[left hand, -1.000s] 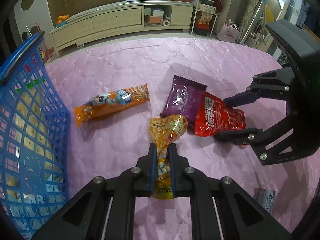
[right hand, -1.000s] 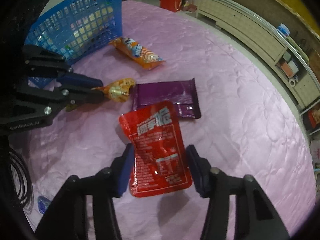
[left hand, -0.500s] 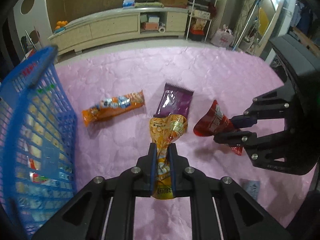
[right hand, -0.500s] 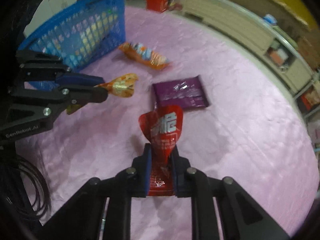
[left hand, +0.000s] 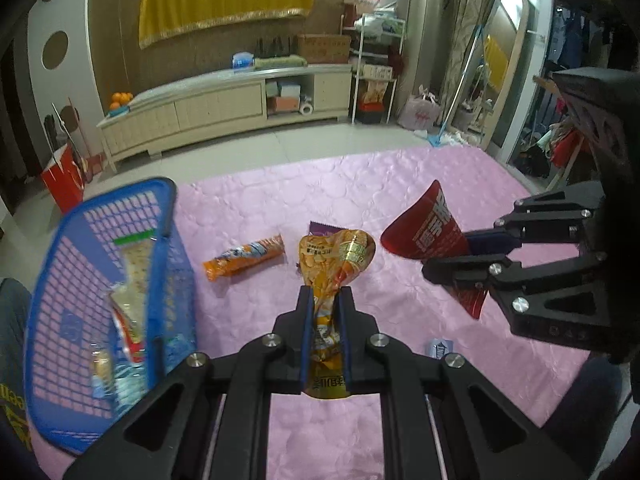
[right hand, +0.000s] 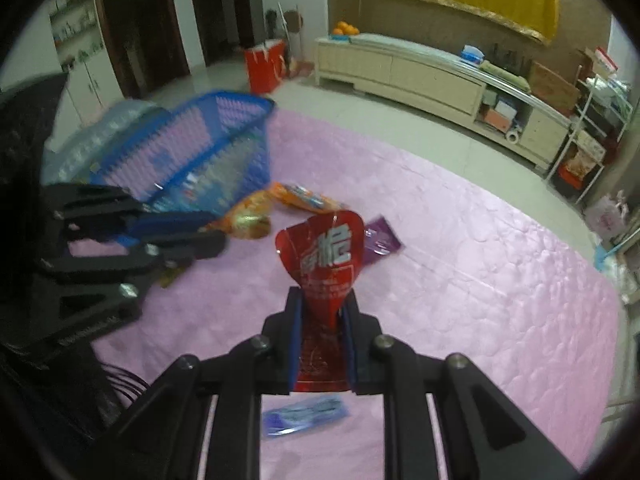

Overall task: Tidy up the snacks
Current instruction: 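Carry the yellow bag into the basket and open the left tool while the right tool lifts the red pouch, then lower the red pouch into the blue basket and open the right tool, then move the open left tool over the purple snack packet on the mattress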

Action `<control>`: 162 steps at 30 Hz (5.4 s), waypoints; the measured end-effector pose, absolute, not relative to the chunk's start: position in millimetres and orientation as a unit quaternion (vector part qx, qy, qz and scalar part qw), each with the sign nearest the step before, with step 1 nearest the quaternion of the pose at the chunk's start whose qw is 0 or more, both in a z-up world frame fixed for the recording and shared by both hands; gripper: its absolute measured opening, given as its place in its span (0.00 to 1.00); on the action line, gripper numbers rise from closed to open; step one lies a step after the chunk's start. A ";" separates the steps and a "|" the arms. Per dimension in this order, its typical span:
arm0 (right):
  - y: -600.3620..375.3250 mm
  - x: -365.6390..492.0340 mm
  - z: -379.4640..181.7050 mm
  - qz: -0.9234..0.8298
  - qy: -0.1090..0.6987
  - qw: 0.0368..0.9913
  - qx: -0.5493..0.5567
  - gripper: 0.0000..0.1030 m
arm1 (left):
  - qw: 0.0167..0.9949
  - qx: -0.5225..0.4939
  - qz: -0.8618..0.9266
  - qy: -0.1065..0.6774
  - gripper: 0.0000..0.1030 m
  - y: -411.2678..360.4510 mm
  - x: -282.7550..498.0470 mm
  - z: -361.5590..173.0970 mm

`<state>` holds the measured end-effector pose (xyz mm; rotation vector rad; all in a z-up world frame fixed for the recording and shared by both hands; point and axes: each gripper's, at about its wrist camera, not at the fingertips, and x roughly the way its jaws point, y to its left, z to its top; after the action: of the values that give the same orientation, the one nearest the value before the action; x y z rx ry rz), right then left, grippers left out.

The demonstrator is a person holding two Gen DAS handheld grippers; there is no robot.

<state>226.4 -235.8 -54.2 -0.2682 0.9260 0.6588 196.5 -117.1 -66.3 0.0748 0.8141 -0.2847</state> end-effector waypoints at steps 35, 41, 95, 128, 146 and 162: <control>-68.7 203.4 -21.9 0.296 0.412 0.860 -0.057 0.23 | 0.927 0.023 -0.074 0.366 0.11 58.1 166.6 -29.1; -58.7 216.0 -38.5 0.292 0.428 0.853 -0.063 0.23 | 0.920 0.016 -0.076 0.385 0.13 67.8 184.0 -45.2; 2.3 210.7 -50.9 0.330 0.457 0.821 -0.089 0.26 | 0.914 -0.024 -0.003 0.405 0.69 132.3 144.1 -52.6; -99.3 187.1 2.0 0.245 0.407 0.875 -0.090 0.82 | 0.928 -0.003 -0.034 0.371 0.79 65.0 124.9 -21.8; -224.9 189.5 -11.1 0.159 0.416 0.893 -0.067 0.83 | 0.913 0.041 -0.123 0.387 0.79 -73.1 167.2 -38.6; -276.4 253.4 -80.2 0.098 0.436 0.891 -0.082 0.83 | 0.886 0.036 -0.103 0.450 0.79 -139.6 257.4 -116.8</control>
<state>253.4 -276.4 -80.2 -0.1701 0.9047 0.2042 257.4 -139.6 -116.8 0.0752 0.9356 -0.2143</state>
